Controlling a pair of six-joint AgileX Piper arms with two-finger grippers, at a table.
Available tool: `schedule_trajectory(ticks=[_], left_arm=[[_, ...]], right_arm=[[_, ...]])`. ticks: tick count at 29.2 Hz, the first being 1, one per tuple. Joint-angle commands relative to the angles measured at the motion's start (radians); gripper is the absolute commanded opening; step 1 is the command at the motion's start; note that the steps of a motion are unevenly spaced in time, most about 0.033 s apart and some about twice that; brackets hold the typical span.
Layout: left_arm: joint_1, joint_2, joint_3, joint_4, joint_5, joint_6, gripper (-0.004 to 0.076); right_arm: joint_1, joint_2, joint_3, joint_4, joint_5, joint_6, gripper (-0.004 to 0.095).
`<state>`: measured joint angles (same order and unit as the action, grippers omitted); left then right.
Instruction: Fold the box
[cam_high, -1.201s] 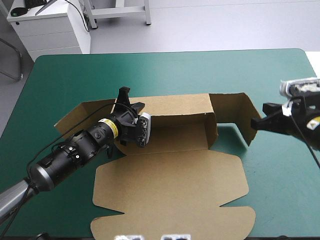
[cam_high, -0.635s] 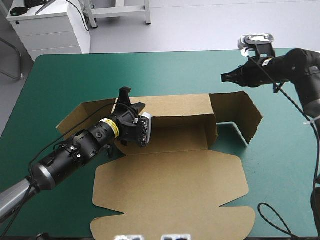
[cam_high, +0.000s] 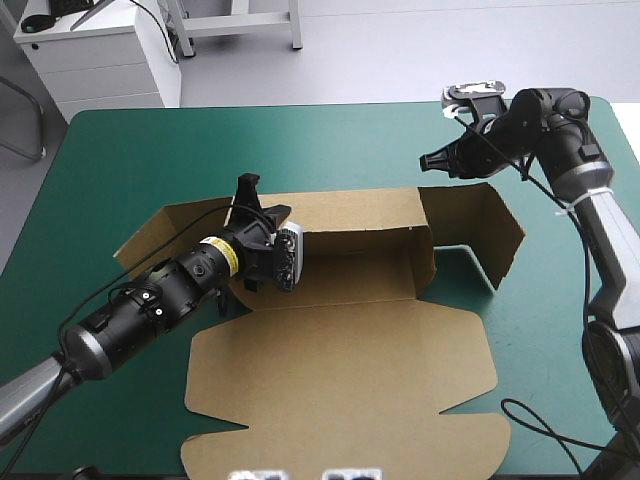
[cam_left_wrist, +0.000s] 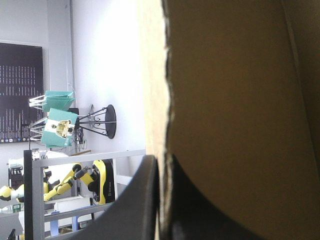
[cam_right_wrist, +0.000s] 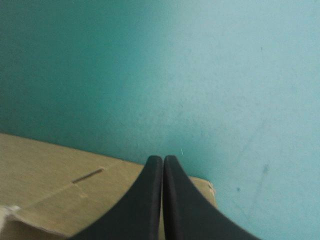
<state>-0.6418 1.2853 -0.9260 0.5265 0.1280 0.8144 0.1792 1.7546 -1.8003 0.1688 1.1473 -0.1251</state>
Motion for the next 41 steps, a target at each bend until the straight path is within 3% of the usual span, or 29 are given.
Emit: schedule_trajectory(ticks=[1,19,25,31,36,41], left_arm=[[-0.002,-0.025,-0.027,-0.008,-0.043,-0.020,-0.0008],[0.011,-0.025,-0.027,-0.005,-0.036,-0.077,-0.0008],[0.011,-0.025,-0.027,-0.005,-0.032,-0.077,-0.0008],[0.011,-0.025,-0.027,-0.005,0.014,-0.077,-0.0008],[0.011,-0.025,-0.027,-0.005,0.026,-0.077,-0.0008],[0.009,-0.025,-0.027,-0.005,0.024,-0.074,-0.0008]], right_arm=[[-0.002,-0.023,-0.033,-0.034,0.072,0.004,-0.0004],[-0.002,-0.113,0.099,0.021,0.102,0.022,-0.0004],[-0.002,-0.145,0.162,0.107,0.102,-0.027,-0.0004],[-0.002,-0.203,0.230,0.116,0.096,-0.065,-0.0004],[-0.002,-0.273,0.358,0.110,-0.006,-0.077,-0.0004],[-0.002,-0.361,0.537,0.223,-0.220,-0.224,-0.0004]])
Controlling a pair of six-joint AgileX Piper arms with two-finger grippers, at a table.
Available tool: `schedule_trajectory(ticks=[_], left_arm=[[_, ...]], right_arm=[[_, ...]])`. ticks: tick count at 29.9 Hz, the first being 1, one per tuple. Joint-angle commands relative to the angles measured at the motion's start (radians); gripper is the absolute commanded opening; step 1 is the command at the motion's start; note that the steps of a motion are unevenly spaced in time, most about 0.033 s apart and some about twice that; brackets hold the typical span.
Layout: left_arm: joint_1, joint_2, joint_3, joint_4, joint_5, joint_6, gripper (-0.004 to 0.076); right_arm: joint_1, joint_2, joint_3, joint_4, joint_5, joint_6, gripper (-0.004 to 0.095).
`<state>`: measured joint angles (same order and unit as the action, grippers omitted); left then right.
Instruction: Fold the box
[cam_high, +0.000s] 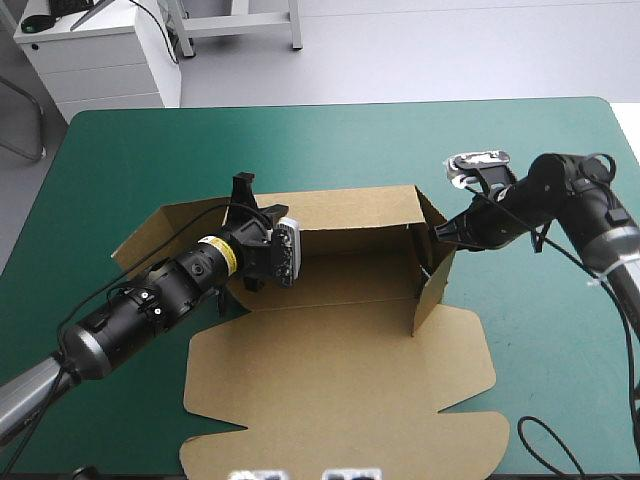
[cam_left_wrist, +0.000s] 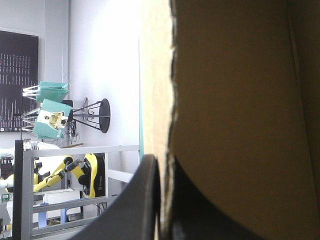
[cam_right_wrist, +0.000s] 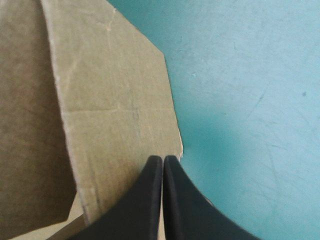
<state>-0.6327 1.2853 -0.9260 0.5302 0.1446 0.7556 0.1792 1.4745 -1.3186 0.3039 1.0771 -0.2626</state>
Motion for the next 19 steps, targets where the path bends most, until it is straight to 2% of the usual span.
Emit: schedule_trajectory(ticks=[1,9,15,19], left_arm=[[0.000,-0.025,-0.027,-0.008,0.007,-0.015,-0.0008],[0.000,-0.025,-0.027,-0.008,0.035,-0.015,-0.0008],[0.000,-0.020,-0.027,-0.008,0.082,0.017,-0.0008],[-0.002,0.000,-0.027,-0.008,0.089,0.019,-0.0008]], right_arm=[[-0.002,-0.093,0.083,0.124,-0.191,-0.121,-0.0004],[-0.002,-0.192,0.298,0.318,-0.427,-0.356,-0.0004],[-0.002,-0.314,0.517,0.633,-0.670,-0.723,-0.0004],[-0.002,-0.352,0.600,0.788,-0.699,-0.924,-0.0004]])
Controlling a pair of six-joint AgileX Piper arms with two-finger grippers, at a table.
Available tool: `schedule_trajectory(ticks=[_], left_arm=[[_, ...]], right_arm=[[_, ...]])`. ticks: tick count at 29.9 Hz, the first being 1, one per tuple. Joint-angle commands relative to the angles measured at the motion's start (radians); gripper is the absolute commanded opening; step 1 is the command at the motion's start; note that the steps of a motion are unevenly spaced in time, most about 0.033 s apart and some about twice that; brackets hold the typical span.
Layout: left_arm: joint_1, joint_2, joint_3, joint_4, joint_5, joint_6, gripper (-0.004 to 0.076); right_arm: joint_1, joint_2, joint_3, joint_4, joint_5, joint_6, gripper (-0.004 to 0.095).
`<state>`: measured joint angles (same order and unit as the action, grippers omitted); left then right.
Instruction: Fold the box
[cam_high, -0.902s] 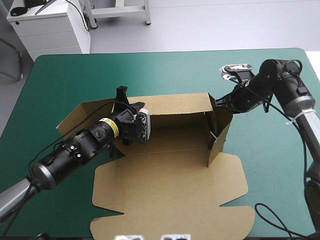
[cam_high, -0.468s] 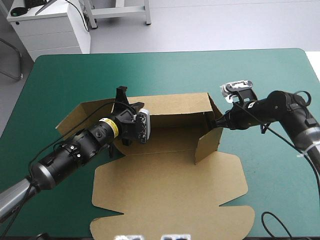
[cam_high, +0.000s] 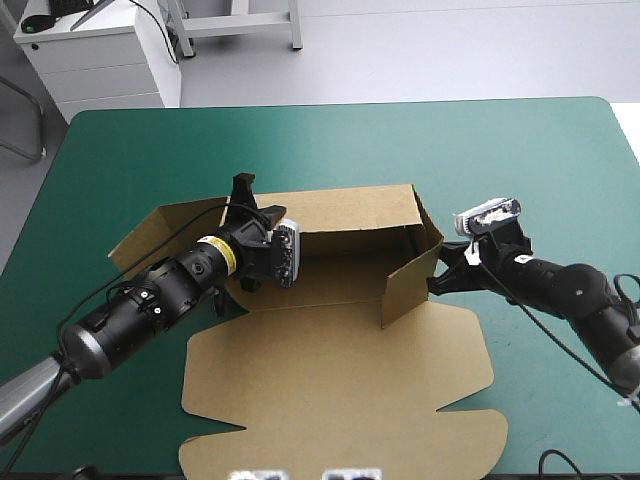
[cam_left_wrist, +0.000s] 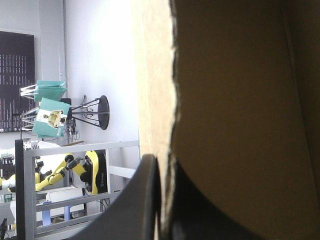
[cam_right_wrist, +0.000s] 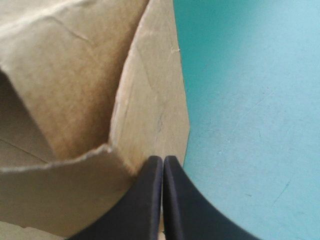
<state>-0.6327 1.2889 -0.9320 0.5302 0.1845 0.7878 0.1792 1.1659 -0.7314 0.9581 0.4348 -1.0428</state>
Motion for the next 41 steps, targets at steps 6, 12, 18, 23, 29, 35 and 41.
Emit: schedule_trajectory(ticks=[6,12,18,23,29,35,41], left_arm=[[-0.011,0.020,-0.020,-0.008,0.050,-0.013,-0.0008],[-0.019,0.020,-0.020,-0.004,0.030,-0.013,-0.0008],[-0.019,0.020,-0.020,-0.004,0.014,-0.013,-0.0008],[-0.019,0.020,-0.020,-0.008,0.018,-0.013,-0.0008],[-0.031,0.020,-0.020,-0.008,0.018,-0.013,-0.0008],[-0.072,0.020,-0.023,-0.008,0.012,-0.013,-0.0008],[-0.072,0.020,-0.023,-0.011,0.014,-0.020,-0.0008]], right_arm=[[-0.002,-0.044,0.020,0.133,0.015,-0.229,0.0133],[-0.002,-0.044,0.020,0.133,0.062,-0.282,0.0434],[-0.002,0.024,0.018,0.241,0.071,-0.422,0.0540],[-0.002,0.106,0.018,0.385,0.117,-0.560,0.0542],[-0.002,0.112,0.017,0.478,0.120,-0.664,0.0542],[0.069,0.114,0.016,0.488,0.033,-0.675,0.0542],[0.180,0.114,0.014,0.488,-0.112,-0.660,0.0520]])
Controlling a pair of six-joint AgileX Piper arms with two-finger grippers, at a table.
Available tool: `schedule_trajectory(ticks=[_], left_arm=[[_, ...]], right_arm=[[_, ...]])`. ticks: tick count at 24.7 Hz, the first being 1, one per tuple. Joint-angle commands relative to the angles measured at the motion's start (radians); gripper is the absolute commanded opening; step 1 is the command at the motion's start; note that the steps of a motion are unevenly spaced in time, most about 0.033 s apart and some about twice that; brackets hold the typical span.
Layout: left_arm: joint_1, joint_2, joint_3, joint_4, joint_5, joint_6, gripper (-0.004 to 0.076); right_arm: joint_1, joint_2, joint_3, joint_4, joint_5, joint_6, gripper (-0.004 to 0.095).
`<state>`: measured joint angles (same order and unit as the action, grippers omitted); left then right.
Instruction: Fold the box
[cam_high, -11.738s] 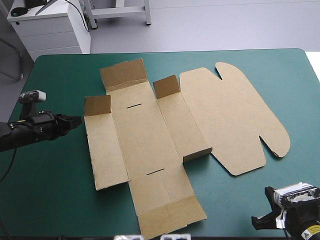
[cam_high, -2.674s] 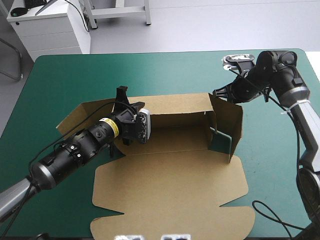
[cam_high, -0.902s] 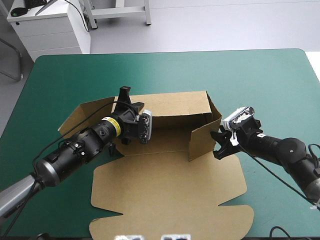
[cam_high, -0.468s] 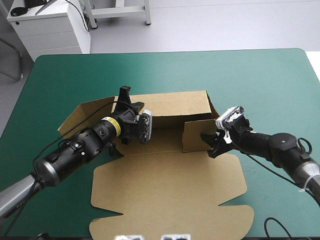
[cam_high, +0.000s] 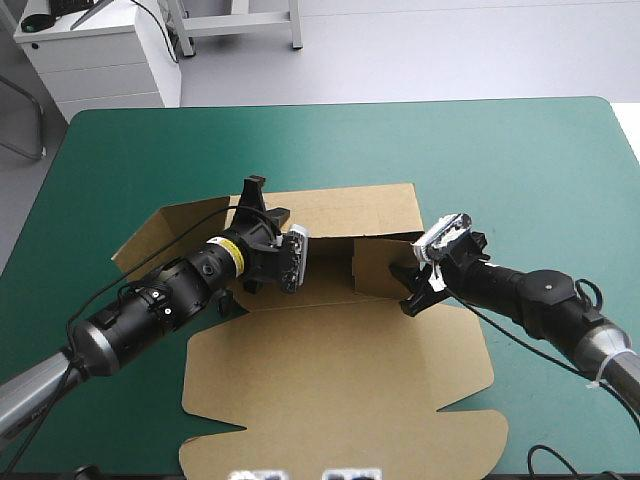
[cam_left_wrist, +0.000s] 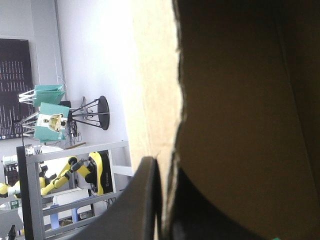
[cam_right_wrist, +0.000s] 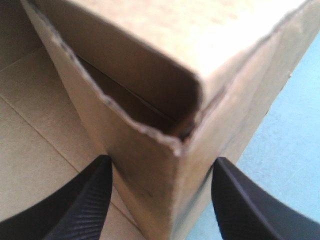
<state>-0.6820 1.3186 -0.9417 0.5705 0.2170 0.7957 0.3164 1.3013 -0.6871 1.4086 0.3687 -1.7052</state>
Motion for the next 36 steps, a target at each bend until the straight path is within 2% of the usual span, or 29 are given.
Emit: schedule_trajectory(ticks=[1,5,6,7,8,13,15,17,18,20,28,36], left_arm=[[-0.023,-0.009,-0.013,-0.051,-0.017,-0.028,-0.0008],[-0.023,-0.009,-0.013,-0.051,-0.013,-0.028,-0.0008],[-0.023,-0.009,-0.013,-0.051,-0.011,-0.028,-0.0008],[-0.023,-0.009,-0.013,-0.051,-0.011,-0.028,-0.0008],[-0.023,-0.009,-0.013,-0.051,-0.011,-0.028,-0.0008],[-0.023,-0.011,-0.013,-0.075,-0.004,-0.028,0.0005],[-0.023,-0.011,-0.013,-0.079,0.003,-0.028,0.0065],[-0.023,-0.017,-0.013,-0.091,0.011,-0.028,0.0231],[-0.023,-0.026,-0.013,-0.094,0.018,-0.028,0.0339],[-0.023,-0.045,-0.013,-0.106,0.022,-0.028,0.0452],[-0.186,-0.162,-0.013,-0.106,0.118,-0.028,0.0461],[-0.361,-0.269,-0.013,-0.106,0.160,-0.031,0.0447]], right_arm=[[0.052,-0.022,-0.030,0.040,-0.067,0.011,0.0489],[0.061,-0.022,-0.030,0.040,-0.080,0.028,0.0266],[0.061,-0.022,-0.030,0.036,-0.069,0.034,0.0124],[0.061,-0.022,-0.030,0.033,-0.063,0.034,0.0074],[0.061,-0.022,-0.030,0.033,-0.050,0.026,-0.0021],[0.061,-0.022,-0.030,0.042,-0.048,0.058,-0.0017],[0.061,-0.022,-0.030,0.040,-0.069,0.108,-0.0017],[0.061,-0.022,-0.030,0.036,-0.073,0.112,-0.0018],[0.061,-0.022,-0.030,0.036,-0.081,0.112,-0.0017],[0.061,-0.022,-0.030,0.036,-0.100,0.137,-0.0017],[0.061,-0.022,-0.062,0.037,-0.124,0.156,-0.0018],[0.061,-0.022,-0.066,0.037,-0.150,0.164,-0.0018]])
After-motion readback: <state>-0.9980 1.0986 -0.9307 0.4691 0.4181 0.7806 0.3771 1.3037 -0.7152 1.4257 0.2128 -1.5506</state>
